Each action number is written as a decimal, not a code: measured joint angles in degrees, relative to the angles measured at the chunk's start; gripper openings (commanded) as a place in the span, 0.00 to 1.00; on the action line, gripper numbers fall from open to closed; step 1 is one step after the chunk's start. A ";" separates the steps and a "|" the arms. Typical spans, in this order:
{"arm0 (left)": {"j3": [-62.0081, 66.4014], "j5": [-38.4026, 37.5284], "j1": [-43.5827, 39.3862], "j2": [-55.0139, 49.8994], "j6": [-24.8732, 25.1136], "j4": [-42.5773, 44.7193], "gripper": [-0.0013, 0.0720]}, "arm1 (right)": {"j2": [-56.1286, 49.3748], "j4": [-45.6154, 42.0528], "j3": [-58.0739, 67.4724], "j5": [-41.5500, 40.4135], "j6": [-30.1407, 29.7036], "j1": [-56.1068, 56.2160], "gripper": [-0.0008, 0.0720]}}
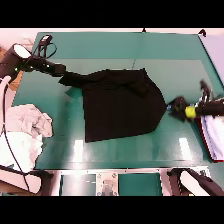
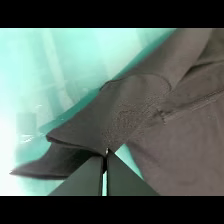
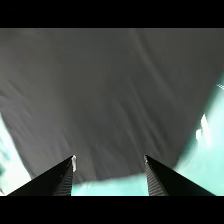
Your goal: Fold the shirts.
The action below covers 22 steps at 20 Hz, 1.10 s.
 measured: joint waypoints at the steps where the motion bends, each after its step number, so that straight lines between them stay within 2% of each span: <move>1: 0.00 0.00 0.00 -0.02 0.02 0.44 0.05 | 2.64 -0.33 -4.46 -1.01 1.36 0.37 0.71; 5: 0.00 0.28 0.00 -0.07 -0.02 1.33 0.05 | 5.33 1.90 -16.74 -8.07 3.76 4.44 0.70; 6: 0.00 0.13 0.00 -0.09 -0.04 1.51 0.05 | 4.24 3.45 -17.99 -10.51 3.43 5.88 0.63; 7: 0.00 -0.02 0.00 -0.07 -0.09 1.75 0.05 | 2.47 5.25 -18.75 -13.35 2.21 7.43 0.52; 8: 0.00 -0.57 0.00 -0.09 -0.20 2.14 0.05 | 0.33 7.26 -18.82 -16.35 0.70 8.72 0.36; 9: 0.00 -1.51 0.00 -0.07 -0.22 2.75 0.05 | -2.47 9.27 -18.03 -19.23 -1.09 9.77 0.10; 10: 0.00 -2.86 -0.02 -0.09 -0.24 3.82 0.05 | -5.42 10.56 -16.41 -21.51 -2.86 10.23 0.03; 13: 0.00 -10.03 0.42 -0.02 -1.70 9.66 0.05 | -16.06 12.22 -5.97 -24.30 -7.61 8.94 0.03; 16: -0.66 -19.41 2.47 0.48 -5.27 13.14 0.04 | -27.36 10.97 10.38 -21.97 -9.62 5.90 0.03; 19: -6.93 -25.49 3.52 4.46 -8.09 11.56 0.05 | -38.21 9.29 27.63 -16.57 -10.10 4.39 0.03; 22: -17.97 -26.23 2.58 9.81 -9.51 8.20 0.05 | -45.40 8.44 39.54 -12.07 -10.14 4.70 0.05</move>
